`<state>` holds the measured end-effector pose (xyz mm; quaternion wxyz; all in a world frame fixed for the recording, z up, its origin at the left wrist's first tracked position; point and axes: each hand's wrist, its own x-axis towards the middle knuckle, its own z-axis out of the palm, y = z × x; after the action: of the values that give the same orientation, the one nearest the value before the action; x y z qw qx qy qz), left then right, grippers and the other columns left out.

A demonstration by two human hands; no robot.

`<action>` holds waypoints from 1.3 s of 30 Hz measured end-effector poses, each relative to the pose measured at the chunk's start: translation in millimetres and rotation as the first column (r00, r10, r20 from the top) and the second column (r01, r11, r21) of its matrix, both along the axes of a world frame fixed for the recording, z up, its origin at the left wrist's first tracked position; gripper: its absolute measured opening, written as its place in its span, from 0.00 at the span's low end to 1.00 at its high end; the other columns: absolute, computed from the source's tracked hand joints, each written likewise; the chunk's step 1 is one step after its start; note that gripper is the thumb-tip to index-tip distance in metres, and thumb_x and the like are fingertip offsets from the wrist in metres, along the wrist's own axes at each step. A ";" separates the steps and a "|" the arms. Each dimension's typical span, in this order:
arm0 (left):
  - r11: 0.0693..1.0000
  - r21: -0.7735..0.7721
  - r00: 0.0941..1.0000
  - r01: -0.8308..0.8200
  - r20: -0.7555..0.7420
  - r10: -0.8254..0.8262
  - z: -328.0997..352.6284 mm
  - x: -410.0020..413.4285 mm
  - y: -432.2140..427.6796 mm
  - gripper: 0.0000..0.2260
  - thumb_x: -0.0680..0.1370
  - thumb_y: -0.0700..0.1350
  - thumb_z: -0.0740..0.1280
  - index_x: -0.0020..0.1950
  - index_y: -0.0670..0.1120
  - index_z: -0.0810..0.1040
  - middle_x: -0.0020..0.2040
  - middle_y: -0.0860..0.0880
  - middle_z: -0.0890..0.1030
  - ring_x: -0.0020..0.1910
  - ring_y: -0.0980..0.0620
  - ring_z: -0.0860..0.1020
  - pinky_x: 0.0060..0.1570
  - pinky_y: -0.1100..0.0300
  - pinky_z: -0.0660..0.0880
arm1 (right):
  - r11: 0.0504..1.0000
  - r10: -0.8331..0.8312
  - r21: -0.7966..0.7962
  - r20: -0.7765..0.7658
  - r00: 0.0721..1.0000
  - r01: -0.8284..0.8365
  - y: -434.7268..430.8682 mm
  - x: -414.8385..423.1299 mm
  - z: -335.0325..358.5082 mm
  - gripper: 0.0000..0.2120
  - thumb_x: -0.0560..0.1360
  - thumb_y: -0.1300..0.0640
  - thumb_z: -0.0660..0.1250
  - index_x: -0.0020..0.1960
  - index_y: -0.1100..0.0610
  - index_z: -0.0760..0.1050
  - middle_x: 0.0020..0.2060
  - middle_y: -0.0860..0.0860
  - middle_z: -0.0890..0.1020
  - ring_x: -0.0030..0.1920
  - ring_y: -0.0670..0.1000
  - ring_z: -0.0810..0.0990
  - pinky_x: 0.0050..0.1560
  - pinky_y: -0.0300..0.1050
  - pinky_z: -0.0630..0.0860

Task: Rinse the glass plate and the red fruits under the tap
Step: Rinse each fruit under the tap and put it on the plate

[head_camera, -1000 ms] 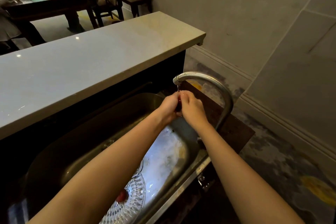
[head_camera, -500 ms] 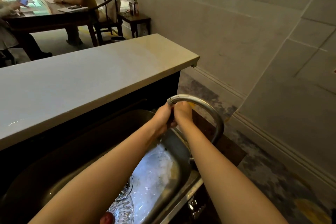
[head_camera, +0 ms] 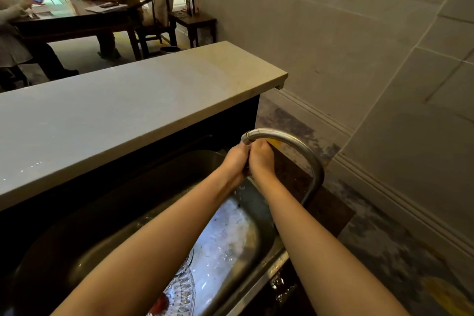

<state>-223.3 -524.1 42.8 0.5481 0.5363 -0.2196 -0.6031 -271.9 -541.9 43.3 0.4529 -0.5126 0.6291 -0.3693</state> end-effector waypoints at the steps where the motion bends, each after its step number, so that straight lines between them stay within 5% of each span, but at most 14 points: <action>1: 0.999 0.000 0.999 -0.051 0.002 0.051 -1.7 5.8 -1.6 0.14 0.81 0.47 0.57 0.38 0.48 0.76 0.31 0.50 0.79 0.35 0.54 0.76 0.34 0.62 0.74 | 0.995 0.066 -0.065 -0.077 0.995 -0.071 7.6 0.5 -1.5 0.16 0.79 0.52 0.53 0.56 0.61 0.73 0.57 0.62 0.78 0.59 0.61 0.76 0.59 0.51 0.72; 3: 0.997 -0.002 0.997 -0.081 0.000 0.081 -7.0 18.6 -5.9 0.16 0.82 0.48 0.57 0.37 0.47 0.76 0.31 0.49 0.79 0.36 0.52 0.76 0.37 0.60 0.74 | 0.951 0.223 -0.176 -0.177 0.959 -0.253 19.4 -3.0 -10.1 0.18 0.79 0.49 0.54 0.61 0.59 0.70 0.59 0.60 0.76 0.57 0.57 0.76 0.57 0.45 0.74; 5: 1.000 0.003 0.999 -0.011 0.043 0.011 -8.1 20.3 -4.5 0.17 0.82 0.51 0.54 0.40 0.47 0.76 0.35 0.48 0.77 0.36 0.52 0.76 0.35 0.60 0.74 | 0.942 0.284 -0.170 -0.064 0.957 -0.291 24.1 -8.2 -13.4 0.15 0.79 0.49 0.54 0.60 0.56 0.70 0.59 0.59 0.76 0.48 0.49 0.78 0.43 0.33 0.77; 6: 0.999 0.016 0.998 0.037 0.056 -0.038 -7.4 16.6 -2.5 0.17 0.83 0.51 0.53 0.42 0.47 0.76 0.37 0.48 0.78 0.37 0.52 0.76 0.34 0.61 0.74 | 0.965 0.230 -0.130 0.008 0.973 -0.227 20.8 -9.3 -13.1 0.14 0.80 0.50 0.54 0.57 0.56 0.72 0.58 0.60 0.77 0.45 0.49 0.78 0.38 0.35 0.78; 10: 0.986 0.021 0.985 0.168 0.020 -0.169 -11.6 -5.8 4.1 0.16 0.82 0.52 0.55 0.60 0.44 0.74 0.52 0.43 0.79 0.54 0.46 0.77 0.56 0.51 0.76 | 0.995 -0.034 0.096 0.065 0.997 0.028 1.7 -10.5 -4.5 0.20 0.80 0.53 0.51 0.59 0.64 0.76 0.58 0.65 0.78 0.60 0.63 0.76 0.62 0.57 0.72; 15: 0.998 0.054 0.999 0.041 0.021 -0.042 -6.5 14.3 1.0 0.18 0.81 0.55 0.55 0.39 0.47 0.75 0.31 0.48 0.75 0.28 0.53 0.73 0.27 0.63 0.70 | 0.967 0.242 -0.078 -0.013 0.970 -0.242 24.4 -8.0 -8.0 0.13 0.79 0.48 0.53 0.52 0.55 0.71 0.49 0.59 0.79 0.47 0.57 0.80 0.44 0.52 0.81; 17: 0.994 0.050 0.994 0.097 0.051 -0.100 -4.2 11.7 2.8 0.18 0.81 0.55 0.53 0.40 0.46 0.74 0.30 0.47 0.74 0.25 0.53 0.73 0.22 0.65 0.69 | 0.989 0.147 -0.031 0.017 0.989 -0.146 18.0 -6.2 -5.8 0.13 0.79 0.49 0.53 0.49 0.55 0.73 0.47 0.59 0.79 0.44 0.56 0.81 0.39 0.47 0.81; 21: 0.997 0.029 0.998 0.067 0.012 -0.067 1.6 -8.2 5.5 0.11 0.81 0.50 0.56 0.51 0.46 0.76 0.44 0.46 0.79 0.46 0.49 0.78 0.46 0.56 0.75 | 0.990 -0.044 0.135 0.109 0.993 0.029 -6.2 -6.1 0.3 0.20 0.78 0.54 0.53 0.57 0.65 0.76 0.56 0.65 0.79 0.59 0.63 0.76 0.63 0.58 0.72; 25: 0.993 -0.015 0.993 -0.113 -0.046 0.112 2.8 8.1 -2.0 0.12 0.81 0.46 0.58 0.41 0.46 0.76 0.37 0.48 0.78 0.39 0.52 0.77 0.39 0.58 0.74 | 0.980 0.192 -0.043 -0.005 0.981 -0.192 15.9 -0.1 -1.9 0.16 0.80 0.52 0.53 0.61 0.59 0.71 0.59 0.60 0.77 0.60 0.59 0.76 0.64 0.55 0.71; 28: 0.999 -0.010 0.999 -0.042 -0.015 0.041 4.9 10.3 1.4 0.14 0.82 0.47 0.56 0.39 0.46 0.74 0.33 0.48 0.75 0.28 0.55 0.76 0.27 0.63 0.72 | 0.982 0.181 -0.061 0.026 0.983 -0.179 19.1 -3.7 -2.3 0.14 0.80 0.53 0.53 0.57 0.58 0.73 0.54 0.60 0.78 0.52 0.57 0.78 0.51 0.49 0.76; 32: 0.998 0.012 0.998 0.058 -0.039 -0.057 8.0 -5.1 4.3 0.11 0.81 0.45 0.57 0.44 0.46 0.77 0.40 0.46 0.79 0.40 0.51 0.78 0.41 0.57 0.76 | 0.991 -0.085 0.108 0.104 0.991 0.073 0.8 -6.3 8.3 0.16 0.78 0.56 0.53 0.54 0.63 0.77 0.54 0.63 0.80 0.57 0.61 0.77 0.58 0.52 0.73; 37: 0.996 -0.006 0.995 -0.088 -0.055 0.088 1.3 12.6 0.0 0.14 0.81 0.45 0.57 0.39 0.45 0.75 0.35 0.48 0.77 0.36 0.52 0.76 0.37 0.59 0.74 | 0.963 0.234 -0.121 -0.073 0.969 -0.242 27.7 -3.8 -2.0 0.14 0.80 0.51 0.53 0.55 0.59 0.71 0.54 0.58 0.76 0.56 0.57 0.76 0.57 0.51 0.72; 39: 1.000 0.014 0.999 -0.017 -0.030 0.018 -1.1 8.0 2.4 0.13 0.82 0.44 0.55 0.42 0.45 0.75 0.38 0.46 0.77 0.39 0.51 0.76 0.39 0.58 0.74 | 0.982 0.160 -0.095 -0.034 0.987 -0.163 25.2 -7.3 -1.9 0.14 0.80 0.52 0.52 0.53 0.59 0.73 0.53 0.60 0.78 0.55 0.59 0.77 0.58 0.54 0.73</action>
<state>-215.4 -521.7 41.7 0.5530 0.5327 -0.2026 -0.6077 -279.2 -516.7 41.4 0.4476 -0.5881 0.5727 -0.3548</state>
